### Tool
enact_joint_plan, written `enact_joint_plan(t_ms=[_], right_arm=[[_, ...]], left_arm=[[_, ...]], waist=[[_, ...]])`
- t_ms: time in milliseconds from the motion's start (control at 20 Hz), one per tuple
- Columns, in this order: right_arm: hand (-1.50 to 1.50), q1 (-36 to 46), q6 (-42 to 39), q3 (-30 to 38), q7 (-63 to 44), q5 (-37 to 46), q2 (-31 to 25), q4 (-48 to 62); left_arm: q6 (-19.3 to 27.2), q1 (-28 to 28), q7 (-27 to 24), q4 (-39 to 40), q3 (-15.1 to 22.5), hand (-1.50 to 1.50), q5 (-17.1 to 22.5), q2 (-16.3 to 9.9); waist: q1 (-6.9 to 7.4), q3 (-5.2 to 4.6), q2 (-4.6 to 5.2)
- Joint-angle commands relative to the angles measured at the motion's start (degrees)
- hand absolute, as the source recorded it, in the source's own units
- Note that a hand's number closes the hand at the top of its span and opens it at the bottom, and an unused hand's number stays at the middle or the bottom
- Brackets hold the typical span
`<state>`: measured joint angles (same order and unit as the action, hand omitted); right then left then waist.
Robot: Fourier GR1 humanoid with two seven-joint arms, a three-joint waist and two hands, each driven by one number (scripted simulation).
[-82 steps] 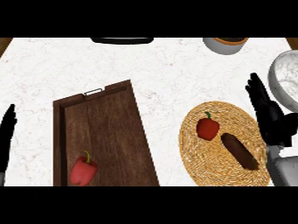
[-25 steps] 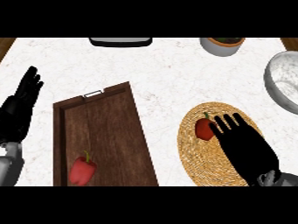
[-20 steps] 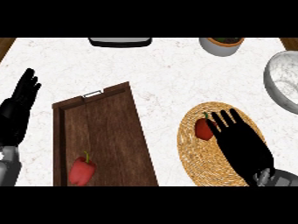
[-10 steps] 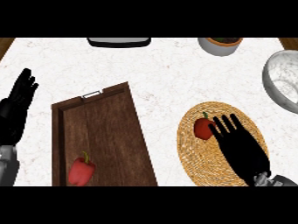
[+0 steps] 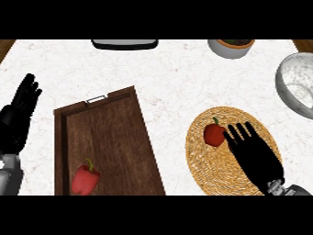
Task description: Pick the sweet potato from the placemat and place it in the bowl
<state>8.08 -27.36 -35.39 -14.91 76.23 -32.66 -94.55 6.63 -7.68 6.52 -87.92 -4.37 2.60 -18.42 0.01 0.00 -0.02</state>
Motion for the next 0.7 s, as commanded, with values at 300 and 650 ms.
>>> enact_joint_plan(t_ms=[300,650], right_arm=[[-1.5,-0.2,5.1,3.2,2.2,7.1,7.2,9.5],[1.5,3.6,5.8,3.8,8.7,7.3,9.3,16.7]], left_arm=[[-0.3,0.5,3.0,-3.8,0.0,0.0,-2.5,2.9],[-0.5,-2.1,-1.4,2.6,-1.1,0.0,-3.8,3.7]], waist=[[0.17,0.02,0.0],[0.15,0.01,0.08]])
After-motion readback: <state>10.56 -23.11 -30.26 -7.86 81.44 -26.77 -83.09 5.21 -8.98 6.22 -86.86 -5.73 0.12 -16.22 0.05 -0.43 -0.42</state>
